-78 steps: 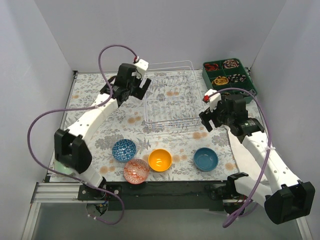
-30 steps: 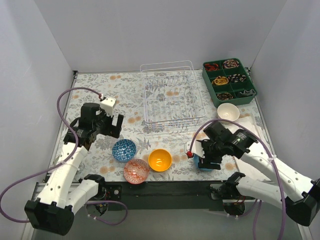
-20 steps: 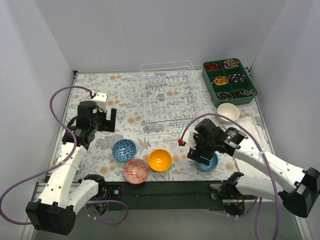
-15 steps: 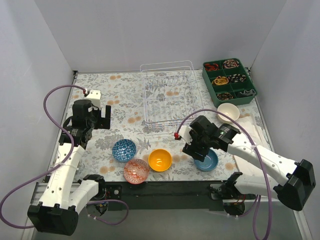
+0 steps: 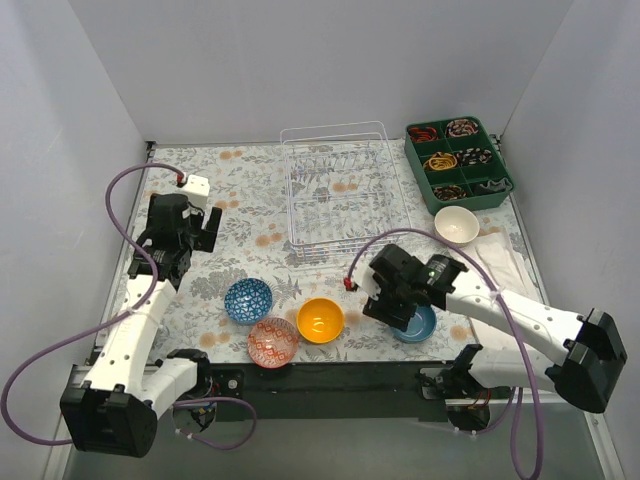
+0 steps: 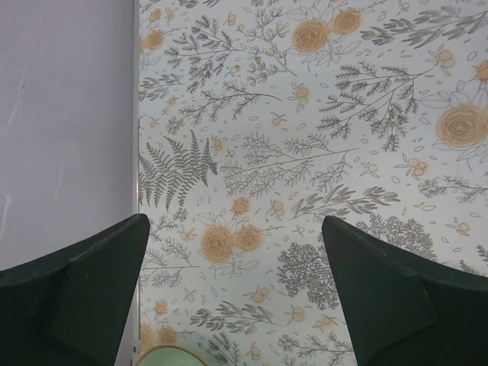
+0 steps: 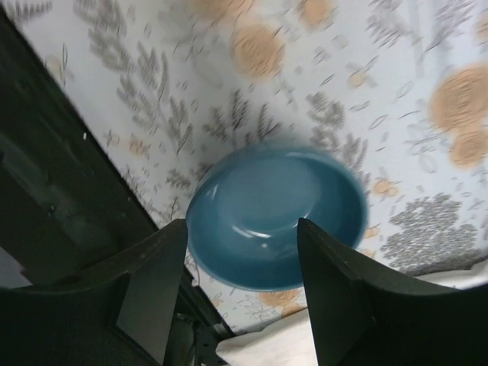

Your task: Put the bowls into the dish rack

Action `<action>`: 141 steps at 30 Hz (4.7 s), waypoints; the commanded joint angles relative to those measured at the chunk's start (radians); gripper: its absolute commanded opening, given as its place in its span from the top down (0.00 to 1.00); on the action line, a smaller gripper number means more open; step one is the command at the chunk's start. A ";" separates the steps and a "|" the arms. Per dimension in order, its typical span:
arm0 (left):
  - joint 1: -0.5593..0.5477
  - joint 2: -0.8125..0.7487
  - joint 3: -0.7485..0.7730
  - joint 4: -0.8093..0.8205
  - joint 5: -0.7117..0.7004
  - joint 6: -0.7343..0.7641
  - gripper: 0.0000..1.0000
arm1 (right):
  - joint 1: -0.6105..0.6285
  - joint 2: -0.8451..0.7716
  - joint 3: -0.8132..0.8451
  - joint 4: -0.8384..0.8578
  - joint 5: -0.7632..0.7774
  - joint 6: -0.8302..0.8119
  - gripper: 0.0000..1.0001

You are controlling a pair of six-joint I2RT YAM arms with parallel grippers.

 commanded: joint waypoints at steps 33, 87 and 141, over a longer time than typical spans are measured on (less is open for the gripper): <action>0.003 0.027 -0.034 0.110 -0.016 0.090 0.02 | 0.086 0.037 -0.192 -0.032 -0.046 -0.062 0.59; -0.044 0.967 0.956 -0.249 0.694 -0.357 0.20 | -0.585 0.798 0.526 1.682 -1.292 1.165 0.99; -0.035 1.024 0.971 -0.221 0.625 -0.315 0.16 | -0.630 1.102 0.648 1.219 -0.992 0.806 0.91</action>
